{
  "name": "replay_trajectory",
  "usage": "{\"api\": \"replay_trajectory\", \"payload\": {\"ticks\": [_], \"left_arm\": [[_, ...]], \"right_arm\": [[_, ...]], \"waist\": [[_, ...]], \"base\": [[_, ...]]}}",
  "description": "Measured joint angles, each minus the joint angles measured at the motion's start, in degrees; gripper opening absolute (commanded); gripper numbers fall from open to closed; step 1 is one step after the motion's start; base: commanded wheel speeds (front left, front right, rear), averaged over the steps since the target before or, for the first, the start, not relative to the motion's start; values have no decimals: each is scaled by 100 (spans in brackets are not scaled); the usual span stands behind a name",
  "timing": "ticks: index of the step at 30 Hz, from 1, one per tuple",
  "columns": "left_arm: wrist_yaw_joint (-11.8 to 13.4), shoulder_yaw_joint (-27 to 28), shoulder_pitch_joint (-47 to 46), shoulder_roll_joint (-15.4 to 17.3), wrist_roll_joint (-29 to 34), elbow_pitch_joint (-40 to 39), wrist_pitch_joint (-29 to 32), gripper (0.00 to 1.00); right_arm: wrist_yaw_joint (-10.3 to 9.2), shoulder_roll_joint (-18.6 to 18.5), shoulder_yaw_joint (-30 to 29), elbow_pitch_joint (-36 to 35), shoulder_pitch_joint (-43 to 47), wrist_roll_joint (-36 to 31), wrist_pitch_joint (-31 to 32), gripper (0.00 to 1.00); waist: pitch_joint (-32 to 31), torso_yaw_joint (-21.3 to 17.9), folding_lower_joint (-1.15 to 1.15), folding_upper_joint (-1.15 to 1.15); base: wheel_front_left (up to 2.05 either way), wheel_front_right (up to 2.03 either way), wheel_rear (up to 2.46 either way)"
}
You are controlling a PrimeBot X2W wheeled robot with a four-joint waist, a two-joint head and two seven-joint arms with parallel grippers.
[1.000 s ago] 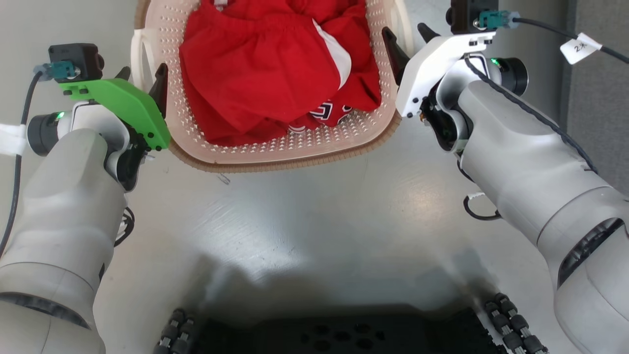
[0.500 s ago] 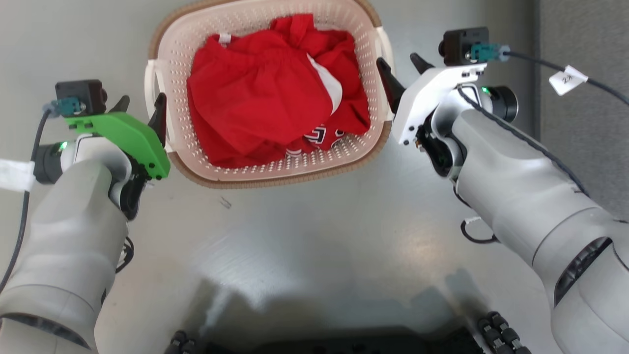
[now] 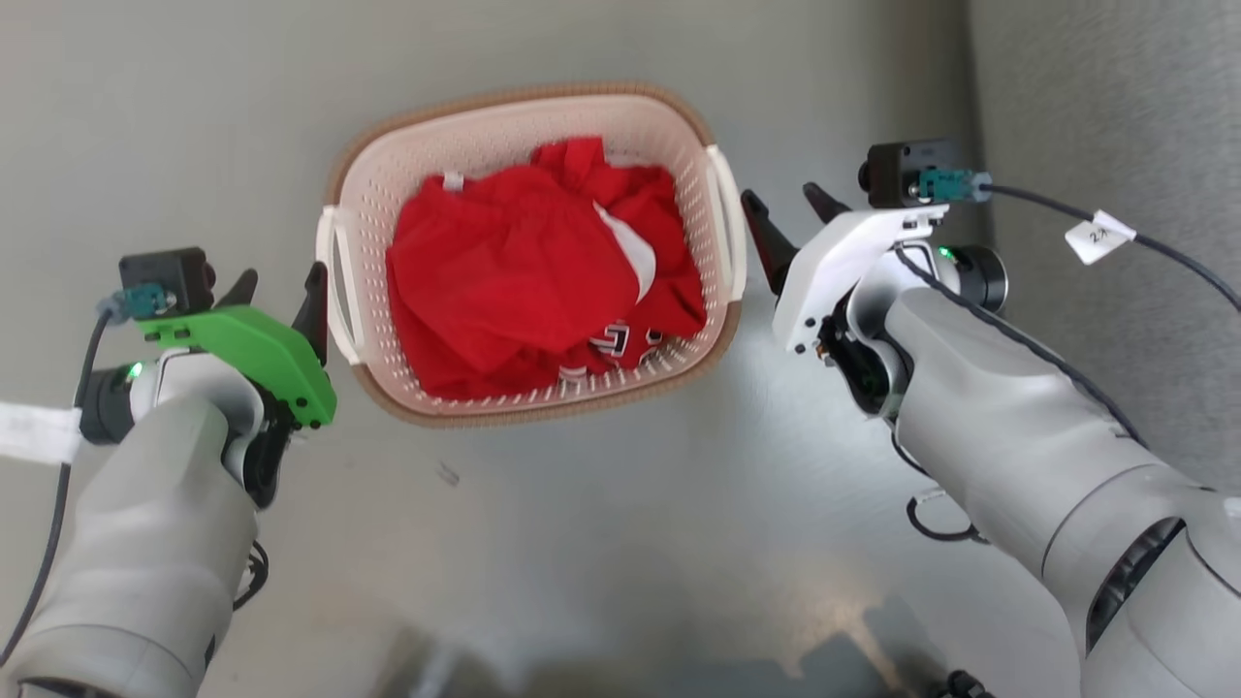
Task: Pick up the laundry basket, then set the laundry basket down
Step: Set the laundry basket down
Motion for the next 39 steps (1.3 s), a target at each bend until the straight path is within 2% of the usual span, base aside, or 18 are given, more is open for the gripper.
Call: {"api": "replay_trajectory", "payload": {"ticks": [13,17,22,26,34,39], "left_arm": [[0,156,541,77,-57,-241,-79,100],[0,339,644,157,-56,-467,-79,100],[1,539,779,260,46,-759,-79,100],[14,711,976,279,104,-977,-79,100],[205,1223,1330,397,460,-1738,-79,100],[341,1569,1617,480,654,-2192,-80,100]], "right_arm": [[113,11,-101,55,445,-1,-99,100],[227,11,-230,59,554,0,-100,100],[258,2,-382,-15,627,-90,-100,100],[263,-27,-569,-163,649,-214,-100,100],[244,-213,-1105,-706,979,-684,-104,100],[93,-324,-1527,-1185,1174,-1060,-105,100]], "waist": [[-964,-162,0,0],[-1250,-197,0,0],[-1591,-225,0,0],[-1843,-240,0,0],[-2364,-242,0,0],[-2591,-228,0,0]], "base": [[0,0,0],[0,0,0],[0,0,0],[0,0,0],[0,0,0],[0,0,0]]}}
